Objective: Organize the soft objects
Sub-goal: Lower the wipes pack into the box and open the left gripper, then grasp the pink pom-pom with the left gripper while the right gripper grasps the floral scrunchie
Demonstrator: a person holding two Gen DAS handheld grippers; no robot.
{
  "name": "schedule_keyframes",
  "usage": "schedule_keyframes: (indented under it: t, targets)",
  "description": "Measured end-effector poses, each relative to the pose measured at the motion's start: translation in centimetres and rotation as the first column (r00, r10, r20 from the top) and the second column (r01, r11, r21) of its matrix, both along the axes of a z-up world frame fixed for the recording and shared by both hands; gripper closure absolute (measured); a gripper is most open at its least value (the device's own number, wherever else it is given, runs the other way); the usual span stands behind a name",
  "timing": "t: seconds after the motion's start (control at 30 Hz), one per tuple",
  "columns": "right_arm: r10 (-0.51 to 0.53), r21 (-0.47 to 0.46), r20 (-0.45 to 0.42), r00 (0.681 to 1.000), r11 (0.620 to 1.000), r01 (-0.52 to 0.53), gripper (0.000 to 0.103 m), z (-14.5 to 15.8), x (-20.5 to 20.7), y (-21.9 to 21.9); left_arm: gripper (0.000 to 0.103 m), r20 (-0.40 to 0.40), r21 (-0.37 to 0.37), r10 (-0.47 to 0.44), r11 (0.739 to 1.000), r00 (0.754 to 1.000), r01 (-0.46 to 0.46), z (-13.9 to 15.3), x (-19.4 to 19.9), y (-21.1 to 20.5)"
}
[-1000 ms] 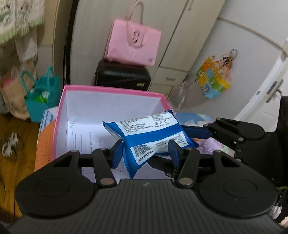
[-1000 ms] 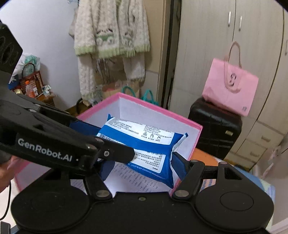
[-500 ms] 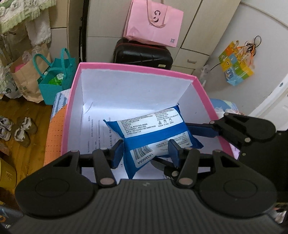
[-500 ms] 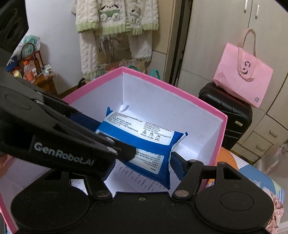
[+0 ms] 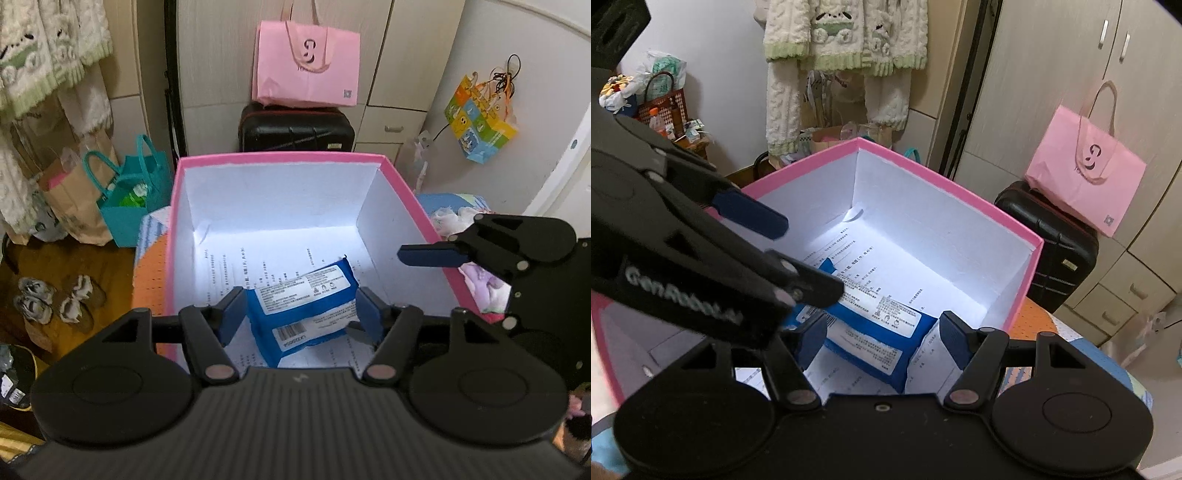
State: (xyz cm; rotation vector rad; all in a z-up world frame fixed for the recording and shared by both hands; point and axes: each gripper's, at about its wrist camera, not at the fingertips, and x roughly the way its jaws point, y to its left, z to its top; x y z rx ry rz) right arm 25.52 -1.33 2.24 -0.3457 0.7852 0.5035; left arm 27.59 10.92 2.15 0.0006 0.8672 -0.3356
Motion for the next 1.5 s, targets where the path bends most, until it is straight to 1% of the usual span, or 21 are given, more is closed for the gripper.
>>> schedule_keyframes:
  t: [0.17,0.3,0.43,0.47,0.5,0.53,0.6,0.77,0.9,1.03,1.17,1.33,1.43,1.5]
  targets:
    - [0.013,0.009,0.027,1.0,1.0,-0.013,0.031,1.3,-1.8,-0.5,0.037,0.02,0.006,0.0,1.0,1.0,0.0,1.4,-1.9,0.7]
    - [0.026,0.031,0.038,0.999,0.999,-0.027,0.031,2.3,-3.4,-1.0,0.037,0.033,0.015,-0.021,1.0,0.999,0.021,2.4,-3.7,0.8]
    - [0.035,0.044,0.052,0.998,0.998,-0.037,0.031,3.4,-5.0,-1.7,0.036,0.032,0.007,-0.047,0.999,0.998,0.047,3.5,-5.5,0.8]
    - [0.037,0.047,0.055,0.998,0.998,-0.039,0.031,3.6,-5.4,-2.0,0.032,0.03,0.004,-0.052,0.999,0.998,0.052,3.7,-5.9,0.8]
    - [0.038,0.052,0.057,0.998,0.998,-0.041,0.031,3.9,-5.8,-2.2,0.024,0.031,-0.003,-0.056,0.998,0.998,0.056,4.0,-6.3,0.8]
    - [0.041,0.059,0.06,0.997,0.997,-0.044,0.031,4.3,-6.3,-2.6,0.023,0.036,-0.015,-0.06,0.998,0.998,0.061,4.2,-6.7,0.9]
    - [0.039,0.083,0.071,0.997,0.996,-0.045,0.031,4.8,-7.3,-3.5,0.022,0.041,-0.024,-0.066,0.997,0.997,0.067,4.4,-7.6,0.9]
    - [-0.006,0.165,0.086,0.996,0.986,-0.008,0.029,5.6,-10.4,-6.8,0.022,0.083,0.003,-0.09,0.996,0.992,0.09,5.1,-10.2,0.1]
    - [-0.065,0.175,0.123,0.99,0.984,0.043,0.029,6.0,-13.1,-10.2,0.017,0.118,0.031,-0.133,0.991,0.984,0.13,5.4,-12.6,-1.3]
    - [-0.163,0.18,0.153,0.975,0.974,0.135,0.028,6.2,-15.6,-14.6,0.017,0.131,0.045,-0.2,0.98,0.971,0.195,5.3,-14.7,-3.3]
    - [-0.242,0.191,0.157,0.957,0.959,0.211,0.027,5.8,-17.1,-18.4,0.017,0.132,0.041,-0.273,0.962,0.953,0.27,4.9,-16.3,-5.8]
    - [-0.278,0.203,0.136,0.951,0.947,0.248,0.027,4.4,-18.2,-21.4,0.017,0.149,0.058,-0.343,0.939,0.928,0.338,3.8,-17.9,-9.6]
    - [-0.279,0.21,0.126,0.952,0.945,0.25,0.027,3.4,-18.5,-22.4,0.017,0.157,0.062,-0.354,0.935,0.922,0.349,3.0,-18.4,-11.5]
    - [-0.27,0.217,0.126,0.955,0.946,0.239,0.027,2.9,-18.7,-22.9,0.017,0.157,0.064,-0.352,0.936,0.923,0.346,2.3,-18.5,-12.4]
